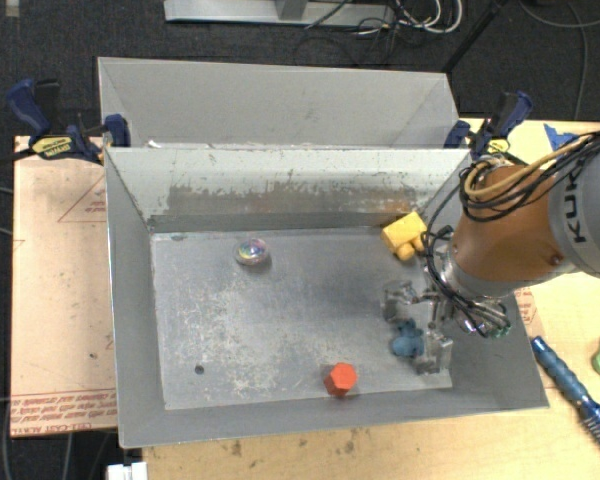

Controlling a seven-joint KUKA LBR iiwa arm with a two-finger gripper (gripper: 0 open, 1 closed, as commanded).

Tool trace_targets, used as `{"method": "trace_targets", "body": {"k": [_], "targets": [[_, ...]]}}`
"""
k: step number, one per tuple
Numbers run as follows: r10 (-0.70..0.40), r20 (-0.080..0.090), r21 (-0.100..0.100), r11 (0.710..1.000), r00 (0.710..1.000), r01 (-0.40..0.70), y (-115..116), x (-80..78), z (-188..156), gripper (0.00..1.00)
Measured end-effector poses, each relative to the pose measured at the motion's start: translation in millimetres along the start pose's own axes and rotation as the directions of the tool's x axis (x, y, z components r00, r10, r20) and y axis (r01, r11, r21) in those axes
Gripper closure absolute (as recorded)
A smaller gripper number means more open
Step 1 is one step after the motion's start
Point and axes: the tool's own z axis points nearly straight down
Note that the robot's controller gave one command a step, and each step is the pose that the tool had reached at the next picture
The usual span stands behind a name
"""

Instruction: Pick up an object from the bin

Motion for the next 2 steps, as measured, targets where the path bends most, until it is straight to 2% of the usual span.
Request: {"method": "trace_targets", "body": {"k": [1, 2], "targets": [[-0.004, 0.006, 0.000, 1.000, 1.000, 0.004, 2.2, -3.2, -2.3, 1.00], [-0.025, 0.015, 0.007, 1.000, 1.000, 0.025, 11.1, 15.6, -171.3, 1.00]]}}
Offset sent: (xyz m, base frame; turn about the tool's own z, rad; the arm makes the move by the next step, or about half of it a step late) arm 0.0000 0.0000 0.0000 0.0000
